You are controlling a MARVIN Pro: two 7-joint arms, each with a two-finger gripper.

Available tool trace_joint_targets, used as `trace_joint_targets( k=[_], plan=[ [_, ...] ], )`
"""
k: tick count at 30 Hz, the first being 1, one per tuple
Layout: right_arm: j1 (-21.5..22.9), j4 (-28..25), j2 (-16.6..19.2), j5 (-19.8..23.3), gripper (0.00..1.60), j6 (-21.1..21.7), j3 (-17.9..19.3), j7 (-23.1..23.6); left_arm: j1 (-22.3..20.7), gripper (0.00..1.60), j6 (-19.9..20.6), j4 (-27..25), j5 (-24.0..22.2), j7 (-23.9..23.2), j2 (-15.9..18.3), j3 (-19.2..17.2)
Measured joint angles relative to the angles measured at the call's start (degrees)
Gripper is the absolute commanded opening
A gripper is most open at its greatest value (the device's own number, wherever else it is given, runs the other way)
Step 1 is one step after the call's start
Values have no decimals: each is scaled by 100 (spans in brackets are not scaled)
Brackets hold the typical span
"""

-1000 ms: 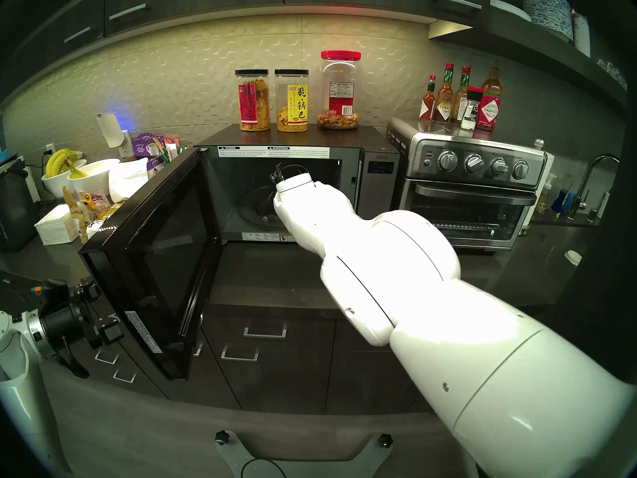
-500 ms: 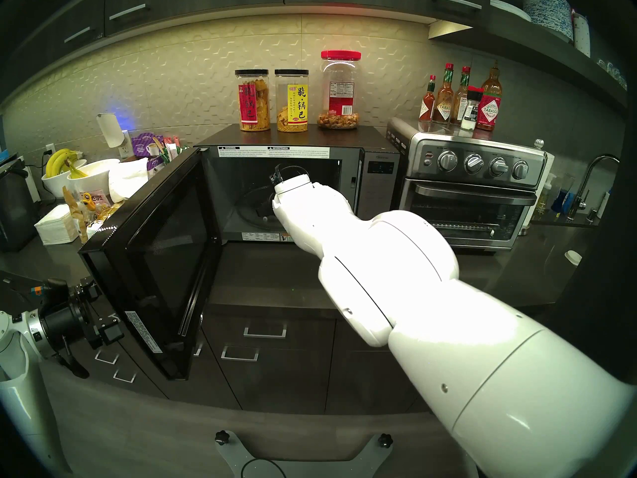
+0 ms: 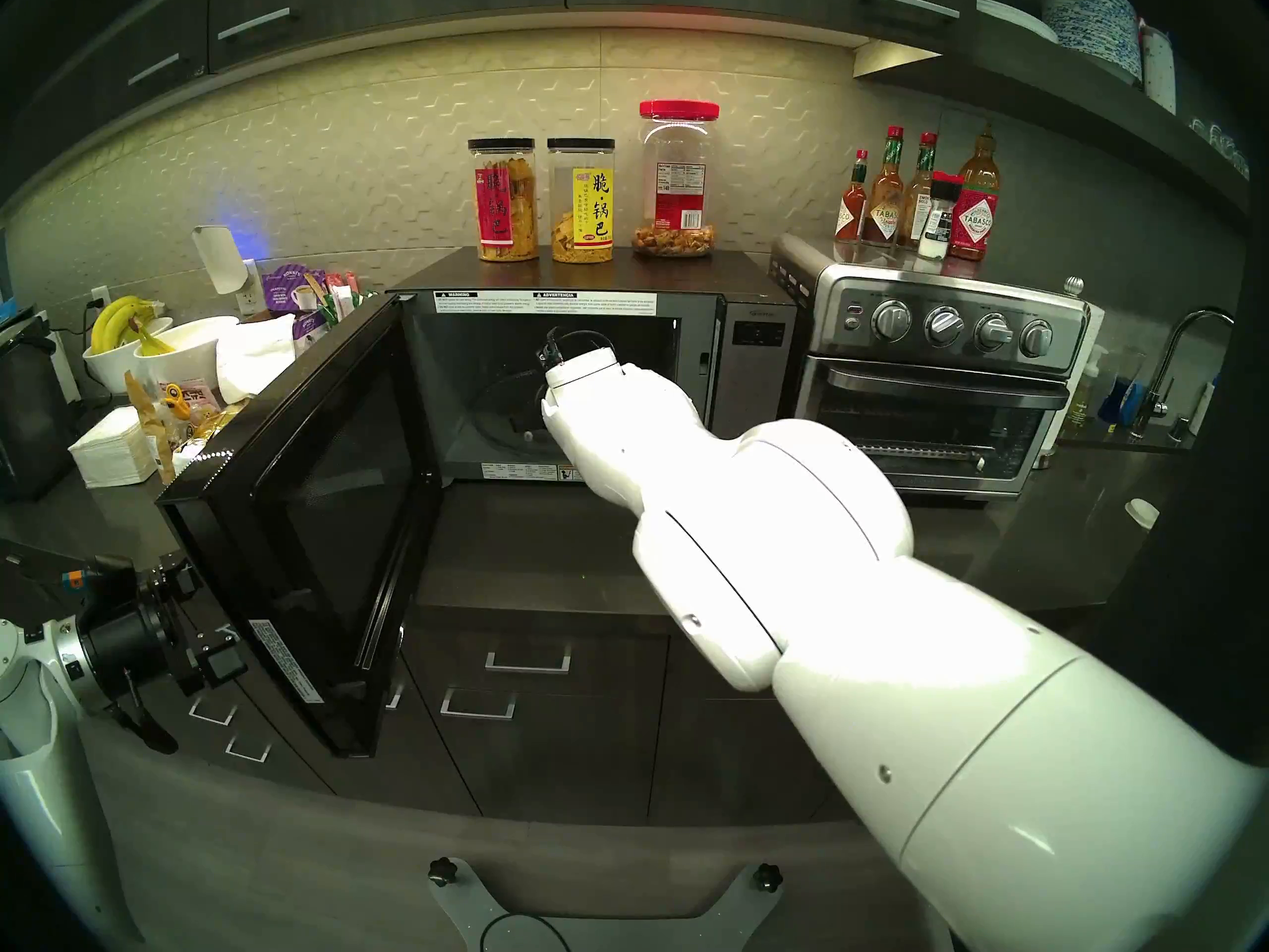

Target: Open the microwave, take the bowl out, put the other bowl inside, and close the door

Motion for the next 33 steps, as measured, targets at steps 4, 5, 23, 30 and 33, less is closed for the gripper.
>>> trace_joint_targets(
  k=[4,5,23,30,33],
  plan=[
    [-4,1,0,-14,65,-16,2,-12,0,160,0,0,0,0,0,0],
    [-5,2,0,-16,65,-19,2,-14,0,160,0,0,0,0,0,0],
    [-18,8,0,-62,0,-67,32,-2,0,160,0,0,0,0,0,0],
    [-17,8,0,-77,0,-83,55,56,0,160,0,0,0,0,0,0],
    [-14,8,1,-78,0,-84,70,94,0,160,0,0,0,0,0,0]
  ],
)
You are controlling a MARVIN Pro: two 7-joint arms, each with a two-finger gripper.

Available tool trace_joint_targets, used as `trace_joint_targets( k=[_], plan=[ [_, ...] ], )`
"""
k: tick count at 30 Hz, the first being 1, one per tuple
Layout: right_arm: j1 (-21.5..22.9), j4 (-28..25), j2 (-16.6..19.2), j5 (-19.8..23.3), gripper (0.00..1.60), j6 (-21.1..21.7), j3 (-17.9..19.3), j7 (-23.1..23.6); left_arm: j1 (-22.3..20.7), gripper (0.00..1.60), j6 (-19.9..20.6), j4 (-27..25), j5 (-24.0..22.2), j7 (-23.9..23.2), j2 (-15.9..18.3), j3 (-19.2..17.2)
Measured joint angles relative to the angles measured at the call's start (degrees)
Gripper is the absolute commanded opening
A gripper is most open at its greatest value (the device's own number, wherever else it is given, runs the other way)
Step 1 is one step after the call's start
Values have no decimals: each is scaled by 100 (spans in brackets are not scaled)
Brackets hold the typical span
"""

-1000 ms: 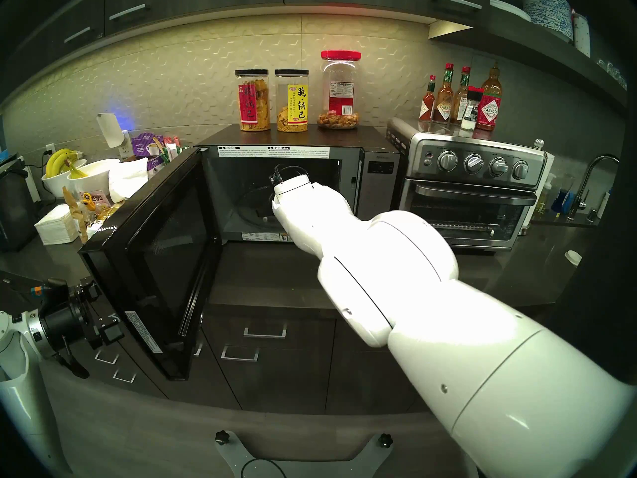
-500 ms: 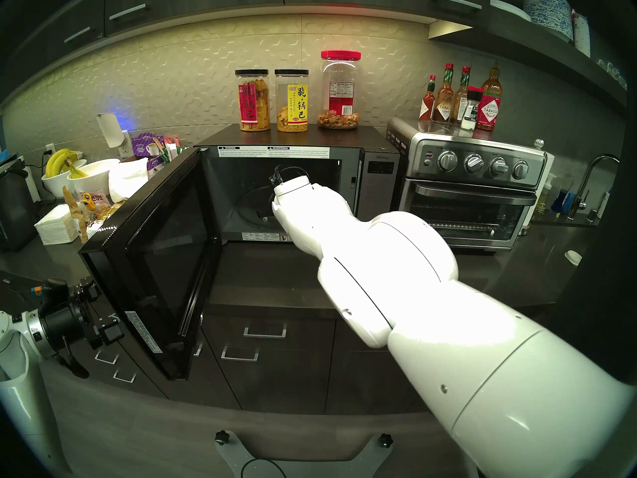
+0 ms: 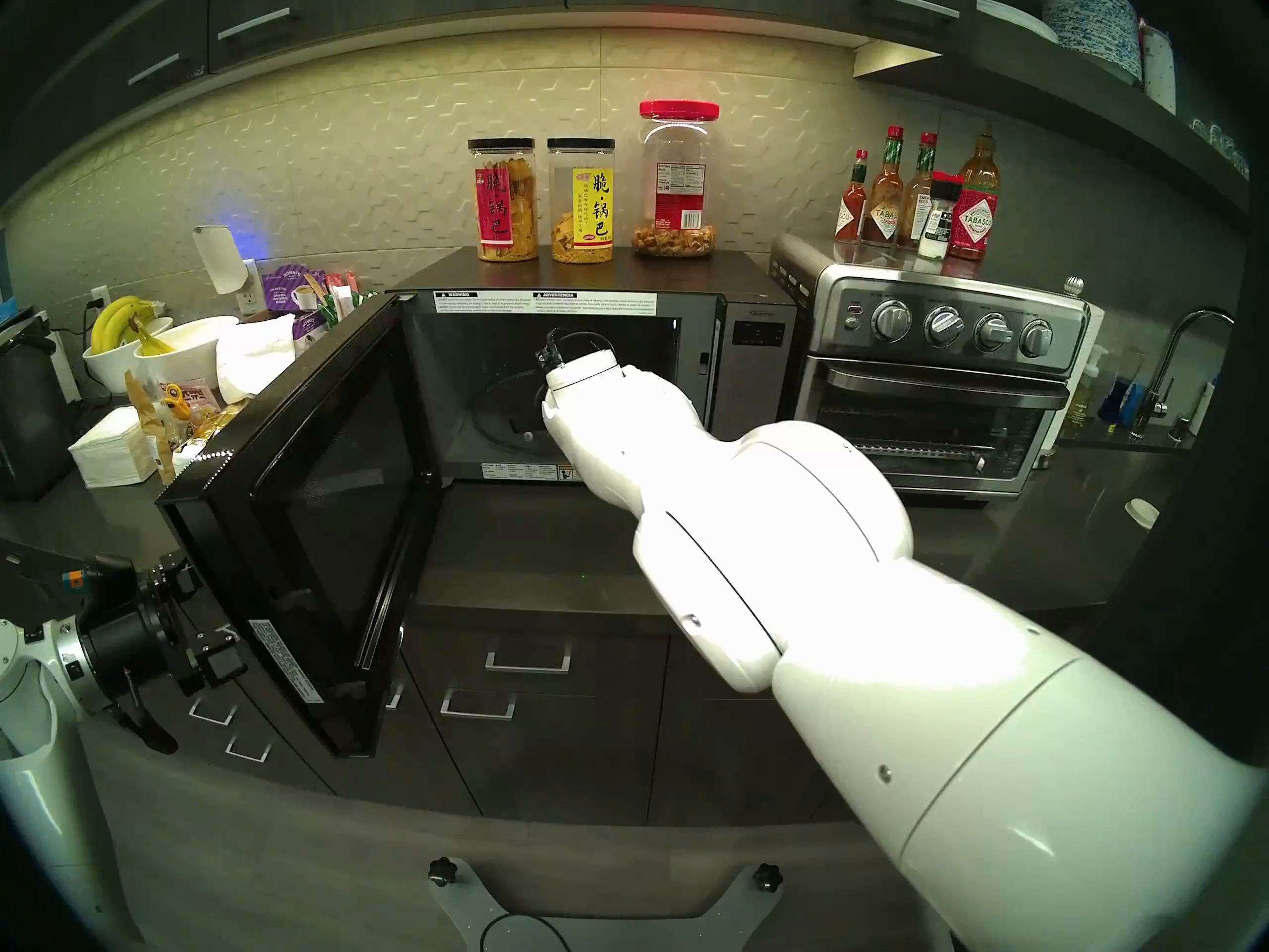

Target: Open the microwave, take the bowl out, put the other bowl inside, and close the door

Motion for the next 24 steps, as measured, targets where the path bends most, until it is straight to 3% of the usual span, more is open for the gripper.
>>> trace_joint_targets(
  k=[24],
  plan=[
    [81,-11,402,-57,0,-30,57,735,0,160,0,0,0,0,0,0]
  ],
)
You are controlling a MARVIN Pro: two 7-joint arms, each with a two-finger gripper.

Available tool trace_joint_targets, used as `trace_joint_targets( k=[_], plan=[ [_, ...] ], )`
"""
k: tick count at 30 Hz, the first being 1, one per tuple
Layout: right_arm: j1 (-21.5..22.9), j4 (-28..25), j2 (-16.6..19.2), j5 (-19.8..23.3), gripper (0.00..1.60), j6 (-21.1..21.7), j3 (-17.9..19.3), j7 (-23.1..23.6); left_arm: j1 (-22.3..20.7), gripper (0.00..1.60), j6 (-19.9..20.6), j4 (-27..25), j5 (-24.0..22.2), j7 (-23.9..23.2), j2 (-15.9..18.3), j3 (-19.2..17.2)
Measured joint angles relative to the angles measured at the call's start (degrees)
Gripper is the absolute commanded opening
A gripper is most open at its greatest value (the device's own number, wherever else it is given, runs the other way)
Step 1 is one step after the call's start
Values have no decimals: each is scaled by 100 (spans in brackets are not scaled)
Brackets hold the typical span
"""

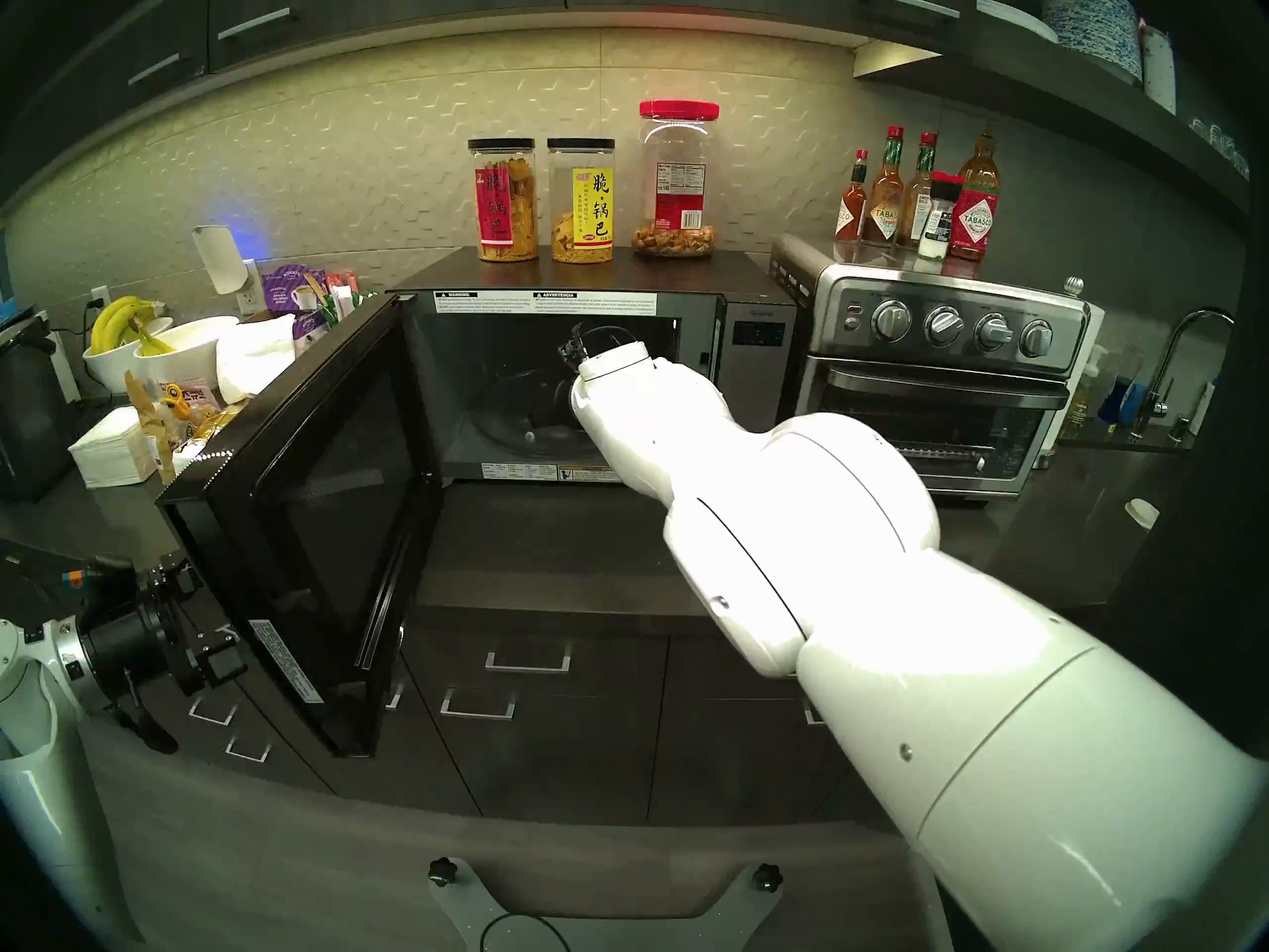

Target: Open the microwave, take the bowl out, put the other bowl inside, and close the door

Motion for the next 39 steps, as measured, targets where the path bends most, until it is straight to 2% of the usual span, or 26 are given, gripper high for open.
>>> trace_joint_targets(
  k=[10,39],
  plan=[
    [13,-29,197,-74,0,-30,-5,515,-2,160,0,0,1,1,0,0],
    [-14,-276,459,-146,0,-49,-5,1668,-5,160,0,0,3,1,0,0]
  ],
)
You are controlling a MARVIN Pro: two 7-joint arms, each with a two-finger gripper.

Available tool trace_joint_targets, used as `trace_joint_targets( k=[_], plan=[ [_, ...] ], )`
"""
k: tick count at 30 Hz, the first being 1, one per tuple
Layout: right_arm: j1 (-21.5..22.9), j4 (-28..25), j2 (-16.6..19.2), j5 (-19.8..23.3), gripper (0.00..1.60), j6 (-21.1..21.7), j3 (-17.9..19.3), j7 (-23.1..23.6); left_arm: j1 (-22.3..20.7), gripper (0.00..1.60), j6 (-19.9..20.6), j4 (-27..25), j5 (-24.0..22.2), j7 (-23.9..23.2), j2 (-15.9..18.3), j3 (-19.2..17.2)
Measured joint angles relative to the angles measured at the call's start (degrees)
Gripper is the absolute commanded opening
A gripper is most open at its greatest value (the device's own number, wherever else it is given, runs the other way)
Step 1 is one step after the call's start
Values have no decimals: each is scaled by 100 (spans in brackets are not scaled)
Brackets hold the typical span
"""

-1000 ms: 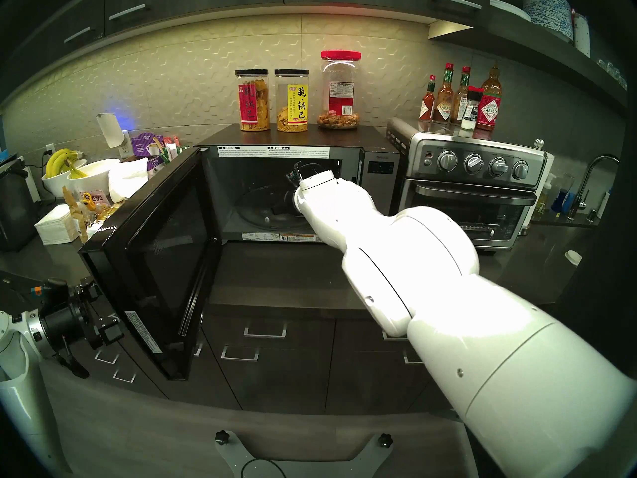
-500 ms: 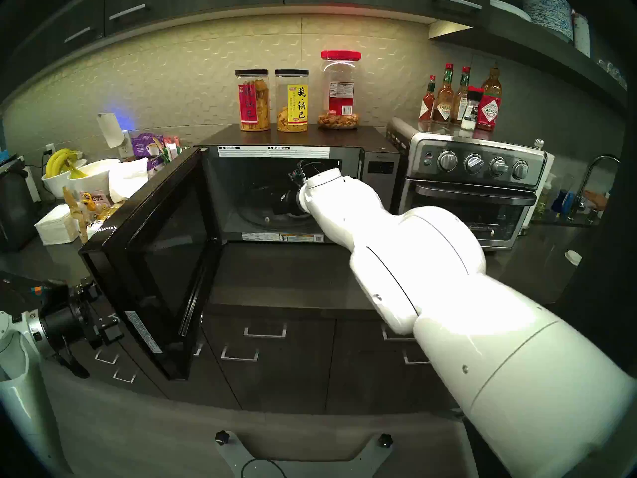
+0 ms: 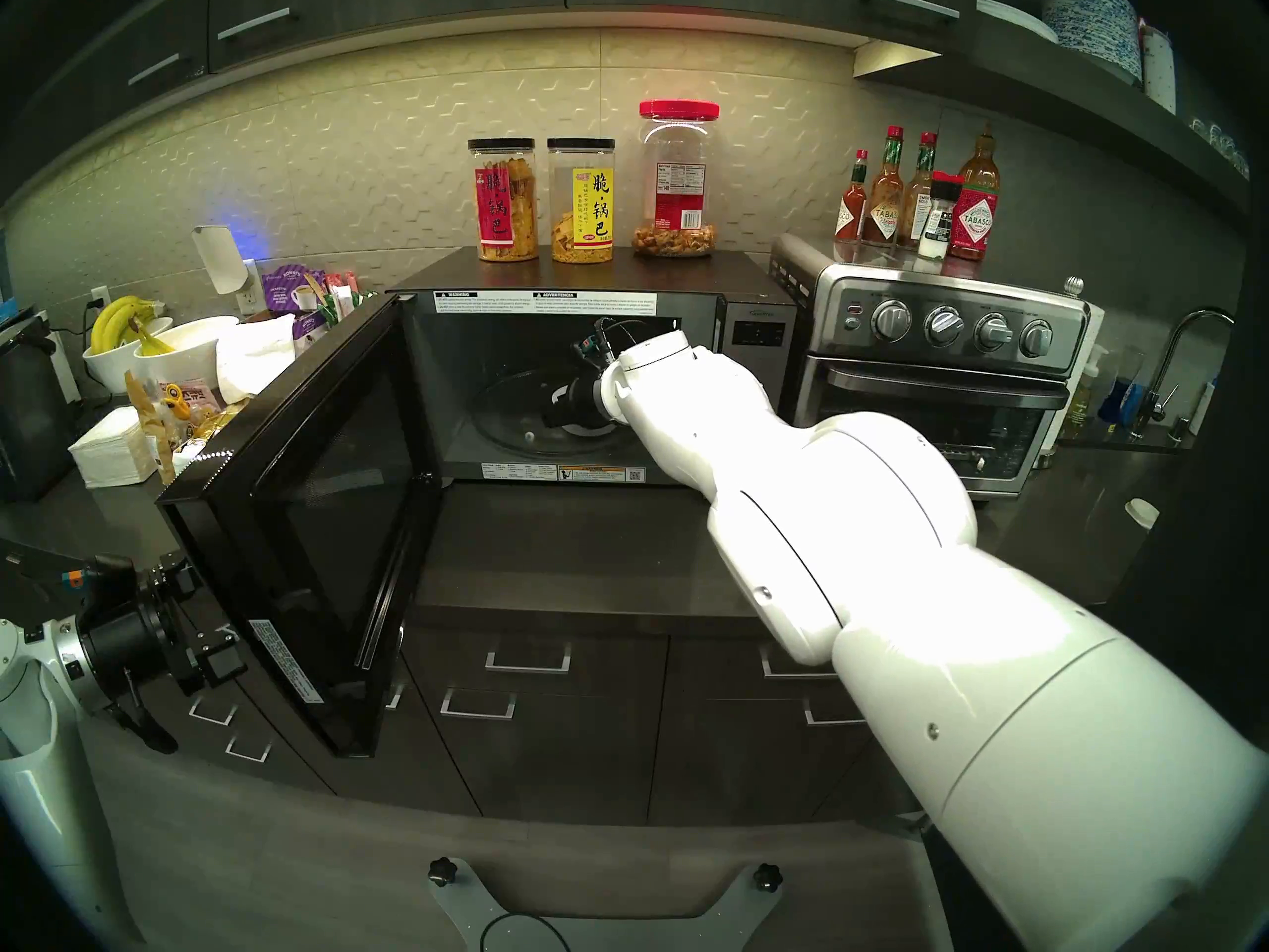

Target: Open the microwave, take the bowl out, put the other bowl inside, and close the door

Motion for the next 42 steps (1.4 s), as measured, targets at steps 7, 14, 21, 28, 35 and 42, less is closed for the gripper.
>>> trace_joint_targets(
  k=[7,14,21,28,35,42],
  plan=[
    [-37,-76,81,0,0,4,0,325,-2,160,0,0,2,0,0,0],
    [-78,-168,174,-3,0,4,-5,670,-4,160,0,0,5,1,0,0],
    [-116,-274,282,-4,0,4,-8,990,-7,160,0,0,9,1,0,0],
    [-163,-401,392,-5,43,4,-11,1254,-10,160,1,0,12,1,0,0],
    [-227,-580,507,-9,62,4,-16,1467,-12,160,1,0,15,1,-1,0],
    [-330,-836,627,-13,73,10,-30,1670,-14,160,1,0,17,1,-1,0]
  ],
)
